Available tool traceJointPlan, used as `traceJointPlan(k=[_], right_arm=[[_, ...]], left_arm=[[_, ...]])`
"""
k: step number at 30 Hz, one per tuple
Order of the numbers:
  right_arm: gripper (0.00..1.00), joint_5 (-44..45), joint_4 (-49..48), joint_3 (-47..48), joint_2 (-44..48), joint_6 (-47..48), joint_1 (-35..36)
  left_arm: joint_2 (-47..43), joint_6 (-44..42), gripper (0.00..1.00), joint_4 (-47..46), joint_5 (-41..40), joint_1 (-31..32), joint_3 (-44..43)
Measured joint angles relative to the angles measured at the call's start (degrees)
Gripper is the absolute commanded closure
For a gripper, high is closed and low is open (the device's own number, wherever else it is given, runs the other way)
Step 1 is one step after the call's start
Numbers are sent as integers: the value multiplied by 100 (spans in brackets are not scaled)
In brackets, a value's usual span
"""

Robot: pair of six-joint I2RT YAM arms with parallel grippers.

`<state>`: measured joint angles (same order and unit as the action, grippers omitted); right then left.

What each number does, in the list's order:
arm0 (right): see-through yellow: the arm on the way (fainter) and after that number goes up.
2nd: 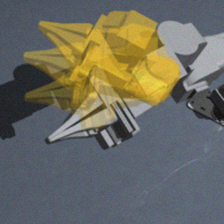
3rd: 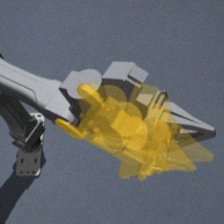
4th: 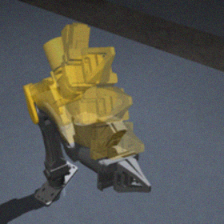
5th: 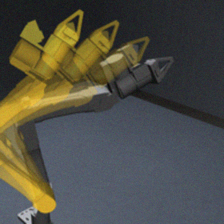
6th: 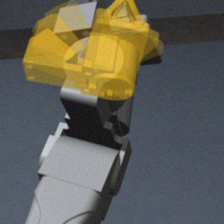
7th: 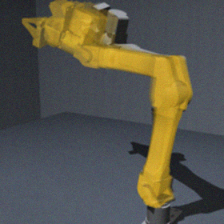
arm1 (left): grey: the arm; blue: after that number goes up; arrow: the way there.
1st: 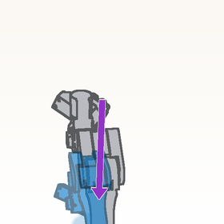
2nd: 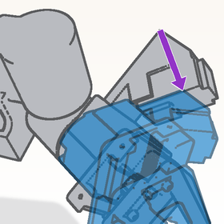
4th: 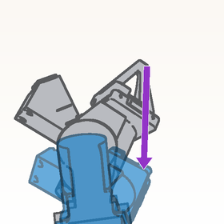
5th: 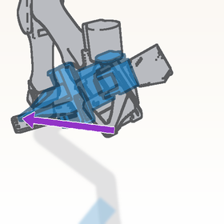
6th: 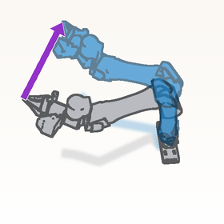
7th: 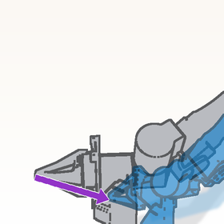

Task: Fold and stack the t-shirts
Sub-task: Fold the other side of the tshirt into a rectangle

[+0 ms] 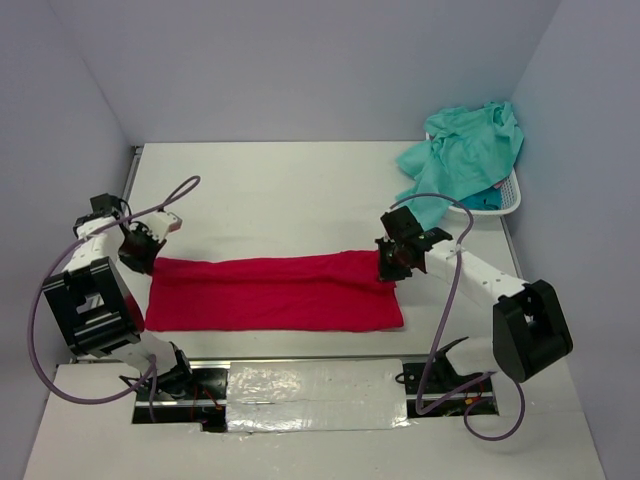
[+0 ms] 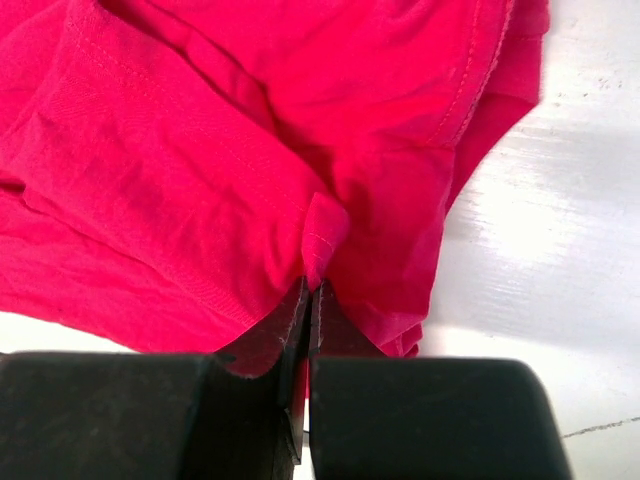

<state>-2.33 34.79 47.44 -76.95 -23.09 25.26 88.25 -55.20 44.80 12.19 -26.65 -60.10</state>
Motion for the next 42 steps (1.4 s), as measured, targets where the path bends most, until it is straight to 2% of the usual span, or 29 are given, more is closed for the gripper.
traceJointPlan(k=[5, 7, 9, 10, 14, 18, 23, 24, 25, 27, 29, 31, 33, 34, 37, 42], right_arm=[[100, 2, -52, -26, 0, 15, 0], [100, -52, -151, -118, -11, 0, 0], [100, -162, -225, -256, -52, -26, 2], [100, -208, -238, -308, -92, -35, 2], [100, -286, -269, -354, -243, -46, 2], [100, -284, -271, -354, -297, -15, 2], [100, -289, -308, -352, -393, 24, 2], [100, -295, -319, -350, -420, 26, 2], [100, -308, -337, -350, -446, 31, 2], [100, -337, -393, -343, -511, 33, 2], [100, -409, -459, -343, -575, 15, 2], [100, -483, -542, -345, -623, -15, 2], [100, -568, -638, -363, -645, -70, 2], [100, -597, -678, -376, -647, -96, 2], [100, -634, -807, -455, -647, -175, 2], [100, -673, -916, -551, -647, -304, -26]], left_arm=[[11, -24, 100, -105, -20, 0, -42], [15, -39, 94, -173, -46, 0, 55], [17, -79, 81, -234, -94, 0, 227], [20, -140, 69, -238, -125, 0, 317], [61, -358, 51, -125, -319, -24, 466], [157, -466, 48, 195, -356, -310, 37], [459, 20, 51, 404, -236, -516, -1528], [450, 151, 49, 420, -168, -286, -1954], [404, 387, 42, 409, -118, 15, -2227], [293, 887, 37, 203, 116, 1021, -2588], [236, 1480, 40, -101, 468, 2356, -2712], [350, 1998, 48, -404, 887, 3569, -2712], [662, 2551, 47, -669, 1246, 4607, -2739], [925, 2830, 43, -774, 1399, 4994, -2789], [1908, 3705, 40, -1165, 1843, 5661, -3069], [3001, 4559, 37, -1552, 1987, 6061, -3154]])
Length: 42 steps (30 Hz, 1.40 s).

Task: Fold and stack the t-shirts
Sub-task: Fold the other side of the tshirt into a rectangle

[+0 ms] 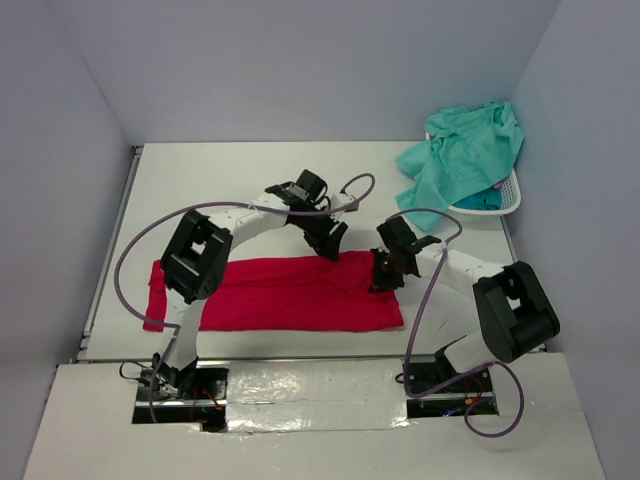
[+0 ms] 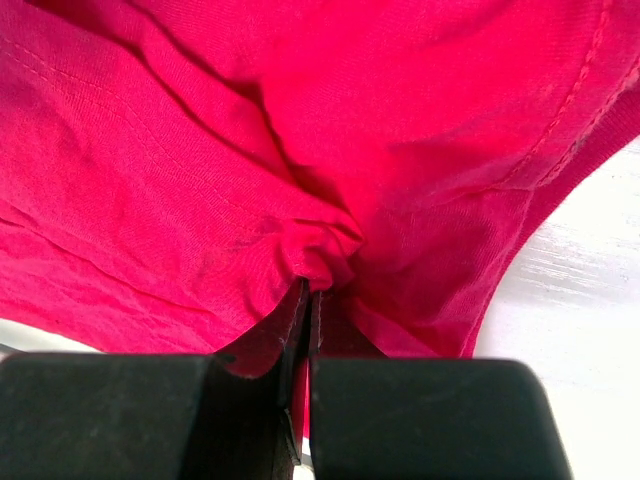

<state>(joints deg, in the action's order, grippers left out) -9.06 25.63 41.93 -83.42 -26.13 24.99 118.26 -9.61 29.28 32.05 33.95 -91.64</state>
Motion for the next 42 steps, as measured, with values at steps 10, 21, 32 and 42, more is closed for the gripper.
traceJointPlan(k=[10, 21, 32, 42], right_arm=[[100, -68, -63, -31, 0, -24, -39], [100, -70, -57, -31, 4, -20, -96], [100, -63, -52, -31, 15, 0, -105], [100, 17, 13, -31, 138, 2, -109]], left_arm=[[361, 678, 48, -608, -243, 435, -280], [577, 636, 44, -505, -516, 411, -321], [468, 660, 100, -254, -474, 472, -249], [321, 431, 72, 144, -538, 514, -529]])
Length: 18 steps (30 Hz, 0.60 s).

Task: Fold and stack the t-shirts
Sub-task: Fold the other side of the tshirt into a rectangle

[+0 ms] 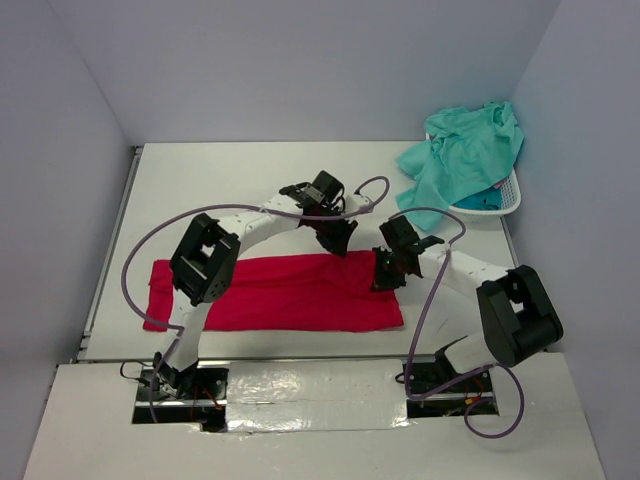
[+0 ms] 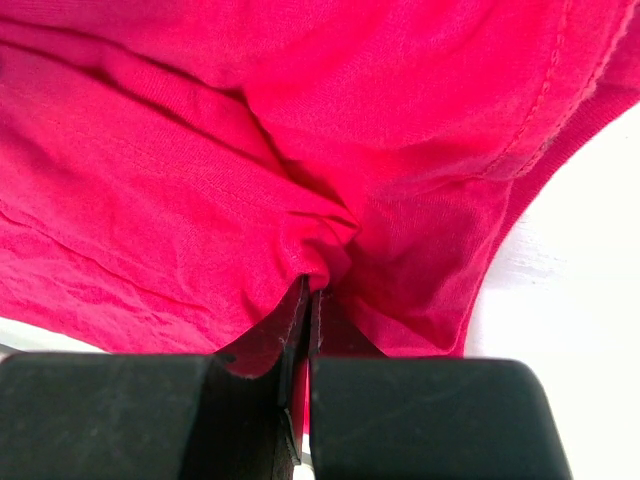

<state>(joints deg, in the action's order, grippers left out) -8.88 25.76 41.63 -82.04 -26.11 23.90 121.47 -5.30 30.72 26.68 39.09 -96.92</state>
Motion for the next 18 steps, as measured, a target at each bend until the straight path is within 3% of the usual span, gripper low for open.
traceJointPlan(k=[4, 10, 18], right_arm=[[100, 9, 2, 0, 24, -2, -7], [100, 31, 7, 0, 28, -2, -7], [100, 37, 7, 0, 28, 0, -7]], left_arm=[[-28, -136, 63, 92, -15, 2, -94], [50, -210, 60, 273, 0, 2, -94], [155, -199, 79, 286, -42, 0, -94]])
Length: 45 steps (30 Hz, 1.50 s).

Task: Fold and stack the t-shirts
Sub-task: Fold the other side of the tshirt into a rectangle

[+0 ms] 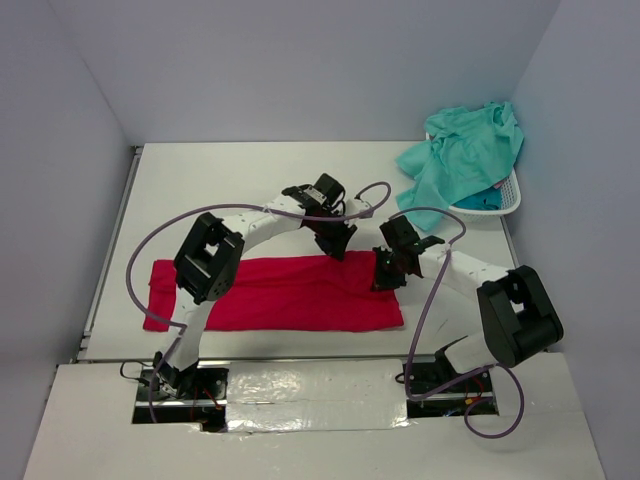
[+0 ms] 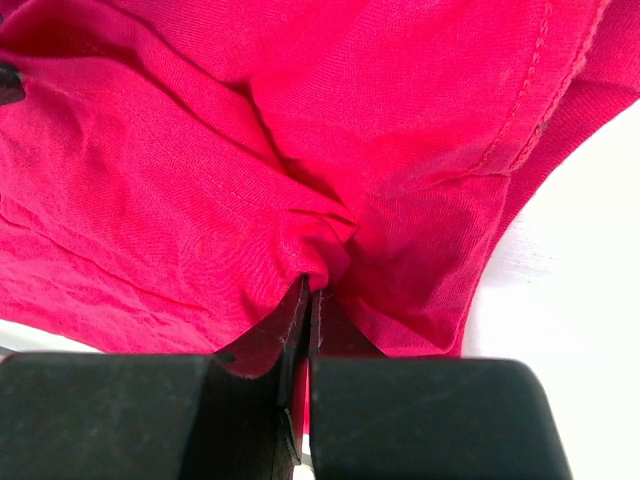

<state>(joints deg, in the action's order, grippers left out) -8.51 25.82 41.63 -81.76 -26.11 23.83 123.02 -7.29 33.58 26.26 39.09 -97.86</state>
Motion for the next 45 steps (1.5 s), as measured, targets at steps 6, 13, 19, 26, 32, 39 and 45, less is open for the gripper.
traceJointPlan(k=[6, 13, 19, 26, 32, 39, 45], right_arm=[[100, 13, 2, 0, 4, 0, 0], [100, 103, 214, 2, 282, 175, 2], [98, 85, 485, 2, 603, 289, 31], [72, -216, 750, -210, 951, 247, 79], [0, -654, 1300, -374, 1410, 83, 129], [56, -592, 1604, 13, 2586, -125, -7], [98, -750, 1084, 35, 1996, -282, -192]], left_arm=[[33, 2, 100, -101, 63, 0, 0], [-525, -317, 100, -269, 361, 2, 809], [-1257, -820, 100, -28, 647, 44, 1088], [-1440, -1609, 100, 542, 1027, 219, 1416], [-1440, -2457, 100, 1314, 1252, 599, 2065], [-1471, -2776, 100, 1451, 1368, 684, 2240], [-1567, -2894, 100, 1493, 1405, 671, 2256]])
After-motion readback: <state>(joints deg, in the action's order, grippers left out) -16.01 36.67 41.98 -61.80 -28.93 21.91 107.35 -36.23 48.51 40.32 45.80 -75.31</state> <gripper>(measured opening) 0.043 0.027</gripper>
